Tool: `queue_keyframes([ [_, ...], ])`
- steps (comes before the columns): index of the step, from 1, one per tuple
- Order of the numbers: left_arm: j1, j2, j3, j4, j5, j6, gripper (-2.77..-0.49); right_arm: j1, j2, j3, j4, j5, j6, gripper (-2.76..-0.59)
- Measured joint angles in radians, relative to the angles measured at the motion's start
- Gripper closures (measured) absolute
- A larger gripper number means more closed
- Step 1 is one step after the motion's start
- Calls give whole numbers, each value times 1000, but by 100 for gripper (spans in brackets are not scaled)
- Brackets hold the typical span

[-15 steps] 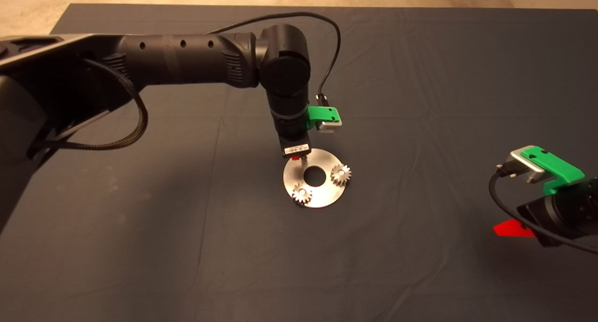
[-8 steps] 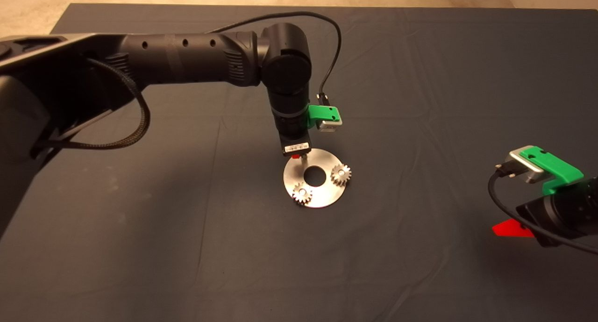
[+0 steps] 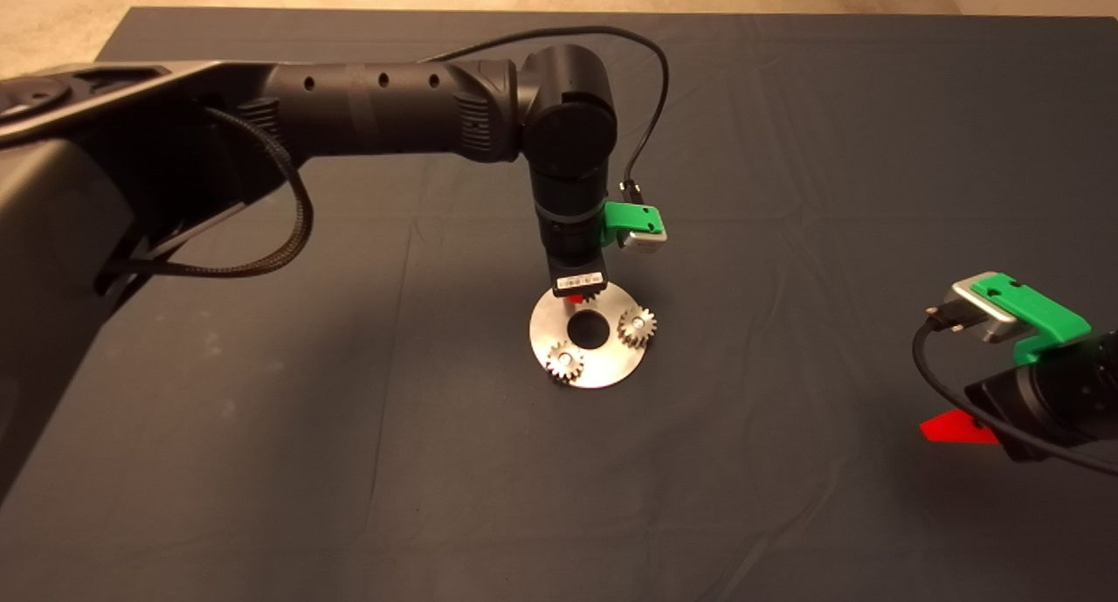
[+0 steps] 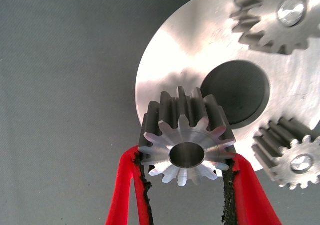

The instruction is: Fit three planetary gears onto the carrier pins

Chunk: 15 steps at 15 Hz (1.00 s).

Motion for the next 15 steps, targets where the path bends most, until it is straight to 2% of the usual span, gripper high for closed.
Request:
queue_keyframes([
  [15,7,-2,-14,-5,-2,24,-52,0,0,4,0,0,0,-147],
])
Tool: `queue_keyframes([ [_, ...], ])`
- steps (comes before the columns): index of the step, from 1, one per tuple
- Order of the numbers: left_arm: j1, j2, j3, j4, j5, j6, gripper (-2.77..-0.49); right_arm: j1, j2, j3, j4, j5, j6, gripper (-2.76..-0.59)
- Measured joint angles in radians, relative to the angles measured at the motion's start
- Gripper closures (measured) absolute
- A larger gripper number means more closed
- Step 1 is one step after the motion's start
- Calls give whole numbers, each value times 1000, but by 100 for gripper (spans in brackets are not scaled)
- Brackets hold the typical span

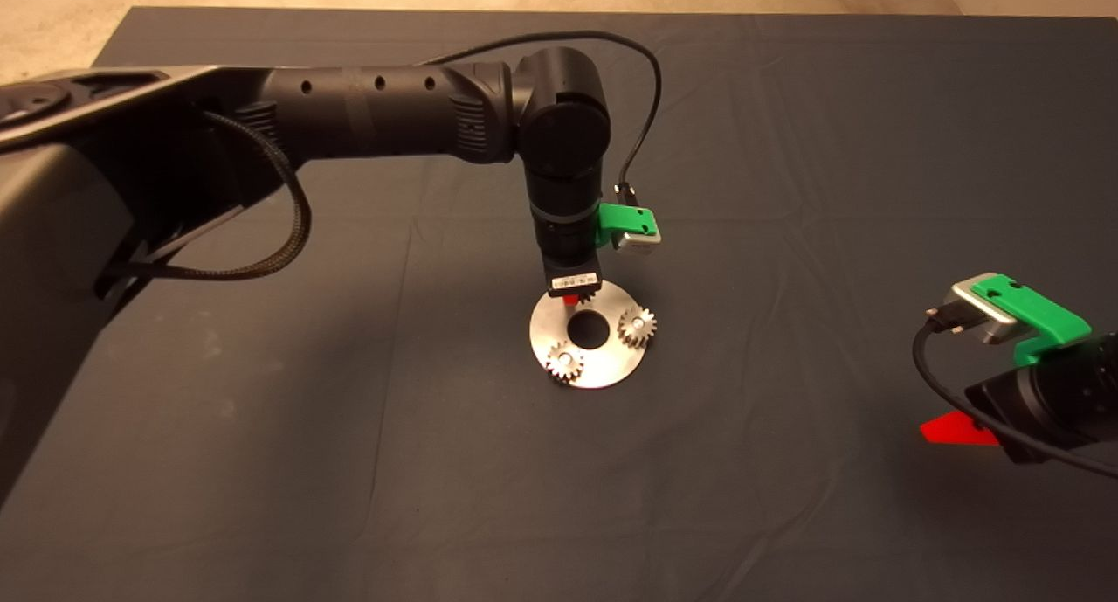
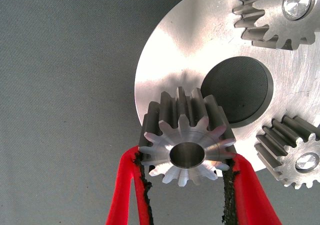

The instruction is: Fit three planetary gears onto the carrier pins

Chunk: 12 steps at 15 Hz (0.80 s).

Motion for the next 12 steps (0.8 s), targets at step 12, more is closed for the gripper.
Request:
queue_keyframes([
  [12,0,0,-3,-1,-1,1,-52,0,-1,0,0,0,-3,-147],
])
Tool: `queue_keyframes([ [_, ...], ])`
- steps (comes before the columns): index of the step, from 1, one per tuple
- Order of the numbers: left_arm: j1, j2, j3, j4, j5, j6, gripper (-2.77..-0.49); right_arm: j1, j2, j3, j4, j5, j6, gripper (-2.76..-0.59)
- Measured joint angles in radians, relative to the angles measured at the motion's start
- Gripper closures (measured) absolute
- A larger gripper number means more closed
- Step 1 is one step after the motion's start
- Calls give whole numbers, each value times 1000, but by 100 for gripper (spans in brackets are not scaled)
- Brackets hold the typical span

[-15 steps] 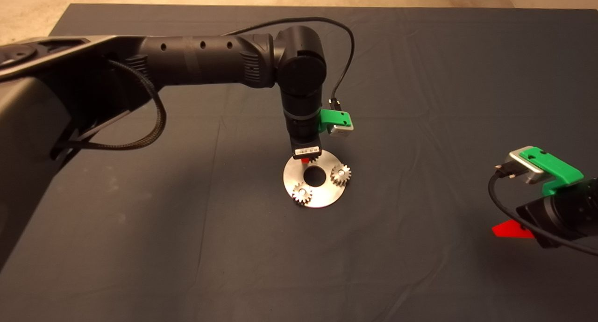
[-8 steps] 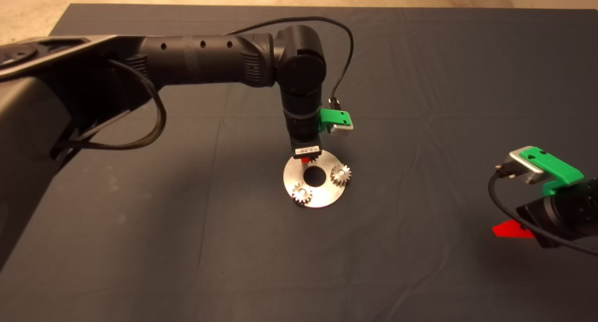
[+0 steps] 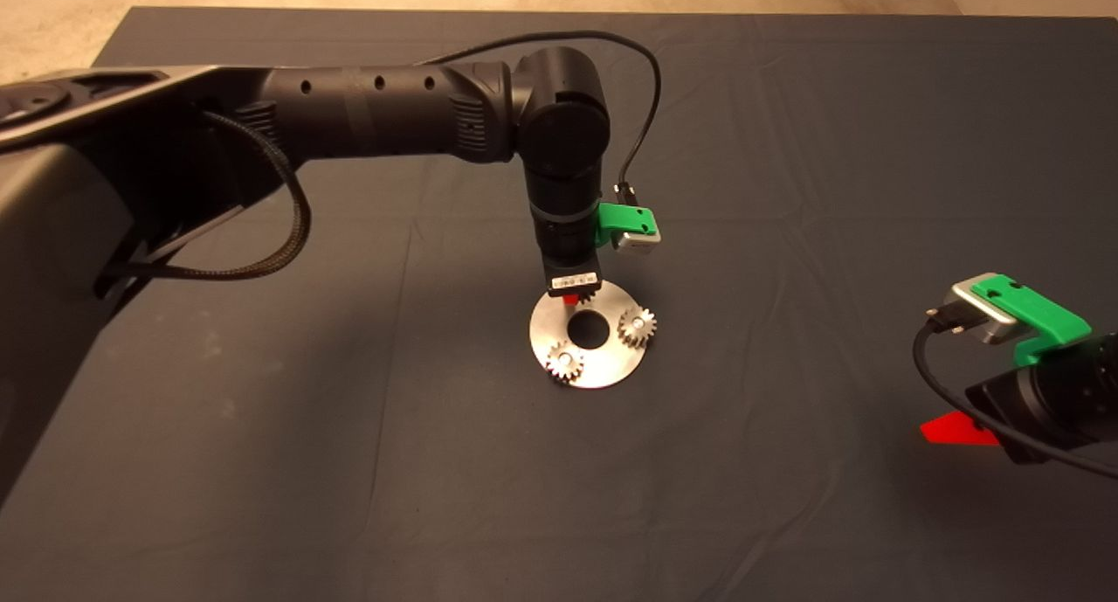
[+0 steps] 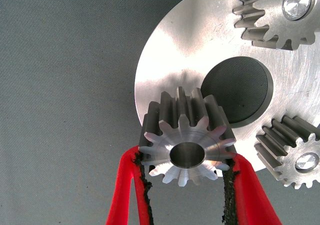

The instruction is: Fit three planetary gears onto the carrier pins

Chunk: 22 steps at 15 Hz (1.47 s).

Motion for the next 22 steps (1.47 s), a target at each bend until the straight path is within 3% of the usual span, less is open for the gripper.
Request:
queue_keyframes([
  [9,-2,0,-11,-9,-9,10,-52,0,-1,0,0,-2,0,-147],
  [10,-2,1,-11,-7,-1,10,-52,0,-3,0,0,-2,0,-147],
  [12,-2,0,-11,-5,42,10,-52,0,-8,0,0,-6,0,-147],
  [13,-2,0,-11,-4,48,10,-52,0,-8,0,0,-5,0,-147],
  [20,-3,-1,-11,-4,45,9,-52,0,-8,0,0,-6,-9,-147],
  [22,-2,0,-11,-4,32,9,-52,0,-8,0,0,-5,-16,-147],
])
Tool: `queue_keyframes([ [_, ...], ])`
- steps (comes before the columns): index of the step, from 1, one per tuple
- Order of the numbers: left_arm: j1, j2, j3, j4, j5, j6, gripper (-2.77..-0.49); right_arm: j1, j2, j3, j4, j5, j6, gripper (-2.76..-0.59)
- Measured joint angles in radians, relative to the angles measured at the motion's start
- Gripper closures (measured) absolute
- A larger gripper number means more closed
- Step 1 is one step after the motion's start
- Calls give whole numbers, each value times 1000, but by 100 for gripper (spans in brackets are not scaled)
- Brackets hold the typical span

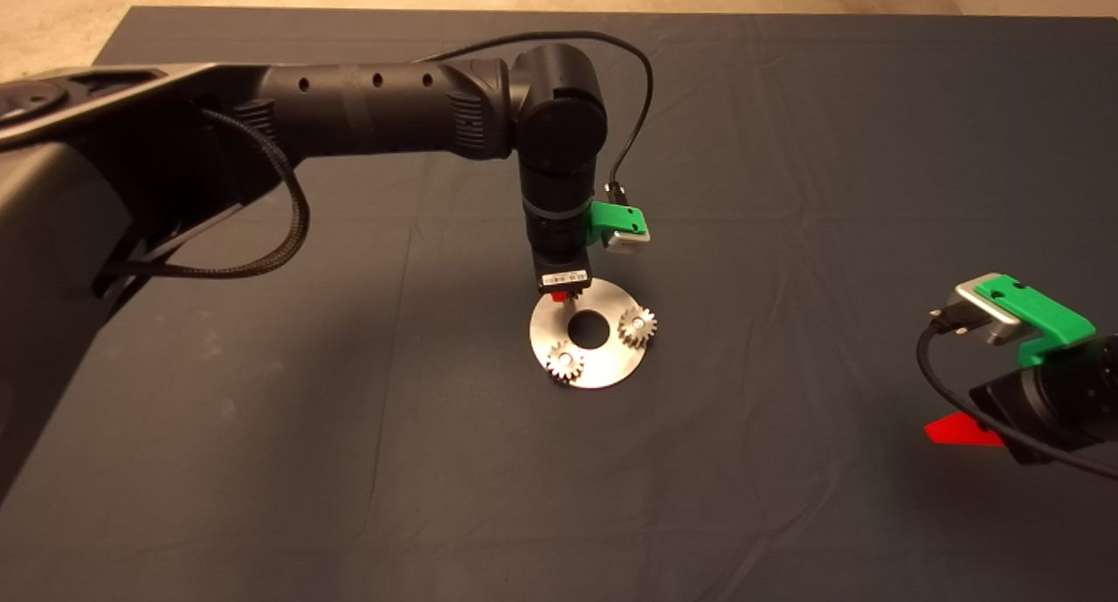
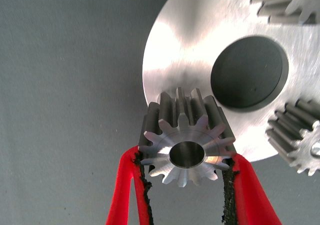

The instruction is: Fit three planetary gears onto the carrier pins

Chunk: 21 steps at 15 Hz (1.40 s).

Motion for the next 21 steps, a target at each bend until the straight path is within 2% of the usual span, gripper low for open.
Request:
queue_keyframes([
  [5,0,0,0,0,-5,1,-52,0,0,0,0,0,0,-147],
  [10,1,0,-6,0,-6,24,-52,0,0,0,0,0,0,-147],
  [15,0,0,-9,2,-29,43,-52,0,0,0,0,0,0,-147],
  [21,-1,0,-26,-3,-38,71,-52,0,0,0,0,0,0,-147],
])
